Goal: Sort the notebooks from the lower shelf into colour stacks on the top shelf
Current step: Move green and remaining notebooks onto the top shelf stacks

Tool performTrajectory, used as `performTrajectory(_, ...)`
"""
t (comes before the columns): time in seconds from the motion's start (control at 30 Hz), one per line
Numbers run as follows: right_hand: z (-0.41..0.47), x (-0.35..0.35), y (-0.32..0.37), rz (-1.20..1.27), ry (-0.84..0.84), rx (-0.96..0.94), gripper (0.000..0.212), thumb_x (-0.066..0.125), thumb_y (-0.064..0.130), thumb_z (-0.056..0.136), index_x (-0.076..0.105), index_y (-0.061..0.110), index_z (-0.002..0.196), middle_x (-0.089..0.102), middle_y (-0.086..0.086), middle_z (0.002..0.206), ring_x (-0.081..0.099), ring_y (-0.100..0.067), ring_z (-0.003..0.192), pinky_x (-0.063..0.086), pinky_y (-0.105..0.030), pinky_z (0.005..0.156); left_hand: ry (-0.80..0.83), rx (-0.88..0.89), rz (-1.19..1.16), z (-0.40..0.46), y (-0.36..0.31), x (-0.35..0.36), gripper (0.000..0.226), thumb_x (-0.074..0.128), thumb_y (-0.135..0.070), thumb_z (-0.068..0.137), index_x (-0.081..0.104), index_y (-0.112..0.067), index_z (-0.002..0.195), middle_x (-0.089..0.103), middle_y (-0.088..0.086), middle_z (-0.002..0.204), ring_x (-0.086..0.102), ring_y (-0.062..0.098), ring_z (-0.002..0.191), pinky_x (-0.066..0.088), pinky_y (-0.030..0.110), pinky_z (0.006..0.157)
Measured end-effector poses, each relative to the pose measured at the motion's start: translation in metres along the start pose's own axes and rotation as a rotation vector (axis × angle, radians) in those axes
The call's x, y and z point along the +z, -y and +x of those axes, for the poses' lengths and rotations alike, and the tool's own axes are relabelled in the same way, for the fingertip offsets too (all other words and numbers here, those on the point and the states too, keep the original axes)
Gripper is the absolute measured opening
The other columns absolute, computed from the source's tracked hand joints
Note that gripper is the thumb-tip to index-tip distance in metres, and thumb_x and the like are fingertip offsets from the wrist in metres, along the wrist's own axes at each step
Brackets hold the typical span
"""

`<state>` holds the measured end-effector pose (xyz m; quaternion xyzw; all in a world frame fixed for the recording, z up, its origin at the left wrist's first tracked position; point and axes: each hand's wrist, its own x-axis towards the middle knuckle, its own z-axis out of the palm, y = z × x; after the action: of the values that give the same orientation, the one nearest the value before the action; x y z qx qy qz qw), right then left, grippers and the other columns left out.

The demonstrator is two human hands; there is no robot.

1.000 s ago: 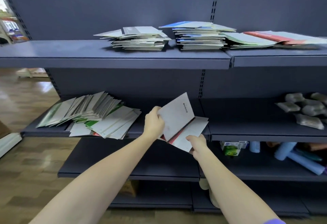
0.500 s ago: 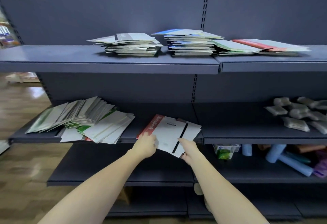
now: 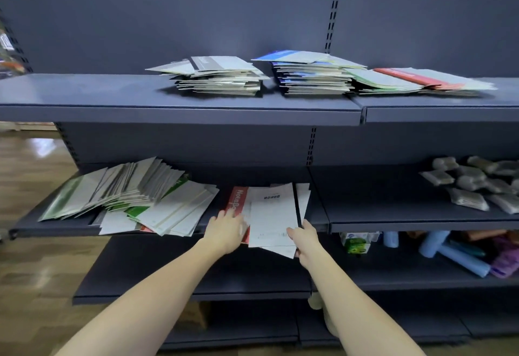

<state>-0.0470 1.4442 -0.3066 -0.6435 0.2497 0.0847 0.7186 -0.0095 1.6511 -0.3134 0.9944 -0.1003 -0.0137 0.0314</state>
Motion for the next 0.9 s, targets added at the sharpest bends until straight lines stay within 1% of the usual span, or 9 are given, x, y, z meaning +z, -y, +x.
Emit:
performTrajectory(0.07, -0.003, -0.002, 0.001, -0.003, -0.016, -0.032, 0.024, 0.048, -0.002, 0.100, 0.051, 0.013, 0.118, 0.064, 0.001, 0.098, 0.061, -0.017, 0.076, 0.043, -0.021, 0.040, -0.039, -0.033, -0.065, 0.006, 0.011, -0.004, 0.041, 0.042, -0.024, 0.099, 0.043, -0.013, 0.139, 0.047, 0.012, 0.136, 0.046, 0.033, 0.122, 0.042, 0.045, 0.099)
performTrajectory(0.13, -0.003, -0.003, 0.001, 0.015, -0.033, -0.046, 0.019, 0.051, 0.003, 0.101, 0.051, 0.020, 0.108, 0.067, 0.001, 0.103, 0.065, -0.017, 0.080, 0.042, -0.019, 0.039, -0.054, -0.105, -0.216, 0.014, 0.019, -0.009, 0.043, 0.044, -0.020, 0.098, 0.041, -0.009, 0.139, 0.049, 0.015, 0.134, 0.048, 0.034, 0.121, 0.044, 0.045, 0.099)
performTrajectory(0.23, -0.004, -0.003, 0.001, 0.075, -0.037, -0.089, 0.031, 0.056, 0.006, 0.099, 0.056, 0.023, 0.126, 0.070, -0.001, 0.113, 0.071, -0.021, 0.095, 0.056, -0.027, 0.055, -0.070, -0.106, -0.360, 0.025, 0.022, -0.016, 0.040, 0.043, -0.018, 0.098, 0.043, -0.006, 0.137, 0.051, 0.020, 0.132, 0.053, 0.038, 0.116, 0.046, 0.048, 0.097)
performTrajectory(0.33, -0.011, -0.003, 0.005, 0.100, -0.053, -0.136, 0.034, 0.057, 0.007, 0.099, 0.056, 0.027, 0.126, 0.071, 0.001, 0.115, 0.071, -0.021, 0.100, 0.060, -0.036, 0.072, -0.047, -0.007, -0.358, 0.033, 0.012, -0.023, 0.049, 0.043, -0.013, 0.097, 0.037, -0.011, 0.146, 0.038, 0.020, 0.143, 0.051, 0.043, 0.115, 0.047, 0.050, 0.097)
performTrajectory(0.43, -0.022, -0.004, 0.009, 0.121, -0.110, -0.167, 0.032, 0.056, 0.007, 0.099, 0.057, 0.025, 0.124, 0.071, 0.000, 0.115, 0.070, -0.022, 0.101, 0.060, -0.038, 0.076, -0.111, 0.009, -0.382, 0.038, 0.004, -0.033, 0.050, 0.048, -0.012, 0.093, 0.042, -0.017, 0.142, 0.030, 0.019, 0.145, 0.046, 0.043, 0.115, 0.046, 0.051, 0.097)
performTrajectory(0.53, -0.036, -0.012, 0.010, 0.132, -0.196, -0.191, 0.029, 0.055, 0.006, 0.099, 0.058, 0.023, 0.122, 0.071, -0.001, 0.113, 0.070, -0.022, 0.099, 0.059, -0.036, 0.071, -0.170, 0.019, -0.510, 0.041, -0.002, -0.048, 0.048, 0.053, -0.007, 0.089, 0.048, -0.013, 0.136, 0.030, 0.022, 0.140, 0.040, 0.039, 0.121, 0.041, 0.043, 0.103)
performTrajectory(0.67, -0.060, -0.026, 0.004, 0.175, -0.344, -0.232, 0.025, 0.054, 0.004, 0.098, 0.059, 0.023, 0.113, 0.070, -0.003, 0.110, 0.068, -0.022, 0.095, 0.058, -0.036, 0.072, -0.142, 0.258, -0.512, 0.038, -0.028, -0.067, 0.050, 0.050, 0.001, 0.088, 0.049, -0.010, 0.137, 0.042, 0.018, 0.123, 0.043, 0.031, 0.111, 0.045, 0.035, 0.091)
performTrajectory(0.77, -0.080, -0.039, -0.005, 0.238, -0.456, -0.270, 0.031, 0.056, 0.003, 0.096, 0.059, 0.022, 0.120, 0.070, -0.004, 0.115, 0.068, -0.024, 0.101, 0.059, -0.040, 0.082, -0.177, 0.424, -0.433, 0.026, -0.057, -0.077, 0.042, 0.046, 0.004, 0.090, 0.050, -0.006, 0.131, 0.040, 0.011, 0.117, 0.047, 0.023, 0.087, 0.042, 0.030, 0.069)
performTrajectory(0.9, -0.107, -0.060, -0.005, 0.339, -0.629, -0.329, 0.033, 0.055, 0.004, 0.096, 0.058, 0.020, 0.126, 0.070, -0.001, 0.113, 0.068, -0.022, 0.099, 0.057, -0.041, 0.086, -0.199, 0.615, -0.378, 0.005, -0.102, -0.101, 0.046, 0.046, 0.002, 0.092, 0.042, -0.006, 0.137, 0.038, 0.009, 0.119, 0.055, 0.027, 0.069, 0.046, 0.037, 0.058)
